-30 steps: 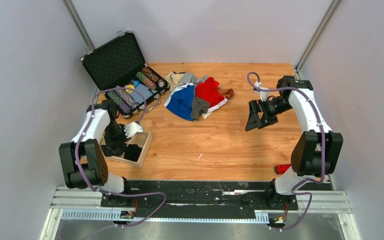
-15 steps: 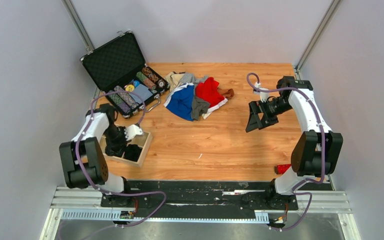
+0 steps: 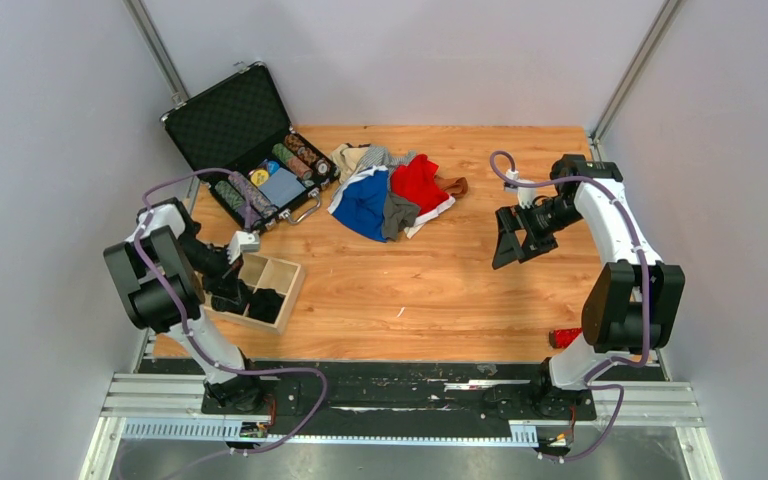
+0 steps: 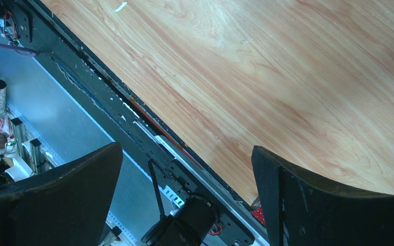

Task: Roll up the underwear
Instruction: Place the underwear in the storage box.

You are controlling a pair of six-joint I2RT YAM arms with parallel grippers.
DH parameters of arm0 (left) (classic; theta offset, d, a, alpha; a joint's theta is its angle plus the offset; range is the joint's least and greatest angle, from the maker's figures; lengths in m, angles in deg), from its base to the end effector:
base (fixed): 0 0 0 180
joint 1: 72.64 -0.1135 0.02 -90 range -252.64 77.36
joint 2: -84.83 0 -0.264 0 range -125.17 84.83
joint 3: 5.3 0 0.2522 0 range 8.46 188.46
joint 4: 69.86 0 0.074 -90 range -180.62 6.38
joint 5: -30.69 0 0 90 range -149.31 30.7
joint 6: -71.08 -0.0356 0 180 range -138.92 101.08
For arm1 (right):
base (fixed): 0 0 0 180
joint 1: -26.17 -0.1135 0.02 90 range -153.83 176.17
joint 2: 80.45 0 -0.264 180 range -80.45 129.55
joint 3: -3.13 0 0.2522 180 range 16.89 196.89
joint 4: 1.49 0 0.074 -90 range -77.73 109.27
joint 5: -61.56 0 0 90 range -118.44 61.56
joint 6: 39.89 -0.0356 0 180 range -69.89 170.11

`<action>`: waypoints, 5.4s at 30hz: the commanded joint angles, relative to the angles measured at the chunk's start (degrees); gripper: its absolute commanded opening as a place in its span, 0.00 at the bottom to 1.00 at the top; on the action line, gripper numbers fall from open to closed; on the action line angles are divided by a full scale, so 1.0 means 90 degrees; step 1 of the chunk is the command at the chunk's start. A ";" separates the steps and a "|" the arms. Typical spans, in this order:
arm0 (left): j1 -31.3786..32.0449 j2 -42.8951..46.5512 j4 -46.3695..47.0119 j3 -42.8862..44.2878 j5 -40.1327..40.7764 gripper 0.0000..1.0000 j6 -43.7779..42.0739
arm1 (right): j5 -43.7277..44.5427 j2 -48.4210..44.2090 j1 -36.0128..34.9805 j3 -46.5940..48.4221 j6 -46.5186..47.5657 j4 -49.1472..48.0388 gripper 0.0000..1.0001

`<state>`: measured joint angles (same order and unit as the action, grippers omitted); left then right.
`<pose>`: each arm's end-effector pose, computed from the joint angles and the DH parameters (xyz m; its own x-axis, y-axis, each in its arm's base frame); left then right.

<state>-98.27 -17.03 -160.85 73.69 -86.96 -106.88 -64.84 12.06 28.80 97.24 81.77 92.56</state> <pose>0.2451 0.0993 0.1773 -0.5814 0.7029 -0.4097 0.8044 0.4209 -0.4194 0.2800 0.0083 0.2817 -0.8822 -0.3824 -0.2748 -0.4708 0.7075 0.5271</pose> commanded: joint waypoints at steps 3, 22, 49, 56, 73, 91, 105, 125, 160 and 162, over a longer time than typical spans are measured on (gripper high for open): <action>0.0040 -0.0111 0.0958 -0.0652 -0.0564 0.04 -0.0636 | -0.0020 -0.0268 -0.0058 0.0028 0.0073 -0.0054 1.00; 0.0352 0.0161 0.2742 -0.0994 -0.0526 0.01 -0.1106 | 0.0110 -0.0704 -0.0075 -0.0440 -0.0032 -0.0117 1.00; 0.0708 0.3214 0.1608 -0.0667 0.0274 0.67 0.2403 | 0.0147 0.0397 -0.0226 0.0853 -0.0046 0.0226 1.00; 0.0718 0.3321 0.1514 0.0099 0.1215 0.80 0.3729 | 0.0125 0.0323 -0.0265 0.0704 -0.0018 0.0275 1.00; 0.0748 0.2057 0.1111 0.0017 0.1919 0.79 0.4015 | 0.0055 0.0466 -0.0506 0.0767 0.0008 0.0294 1.00; 0.0747 0.1239 0.0873 0.0029 0.1348 0.23 0.3918 | 0.0081 0.0444 -0.0566 0.0634 0.0023 0.0268 1.00; 0.0921 0.0884 0.1564 -0.0779 0.1515 0.00 0.3379 | 0.0051 0.0581 -0.0678 0.0703 0.0034 0.0219 1.00; 0.0637 -0.1077 0.3037 -0.1808 0.3637 0.00 0.1721 | 0.0248 0.0451 -0.0857 0.0582 0.0052 0.0220 1.00; 0.1929 0.3506 0.1655 0.2244 0.0385 1.00 0.6452 | -0.1083 -0.0453 -0.1117 0.0946 -0.0889 -0.2841 1.00; 0.2388 0.3235 0.1736 0.2308 0.0290 1.00 0.7292 | -0.0727 -0.0171 -0.1575 0.0910 -0.0687 -0.3389 1.00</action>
<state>-82.42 13.55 -153.55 92.95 -79.56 -62.51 -71.40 8.96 20.17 106.58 76.97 78.81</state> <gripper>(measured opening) 0.995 0.998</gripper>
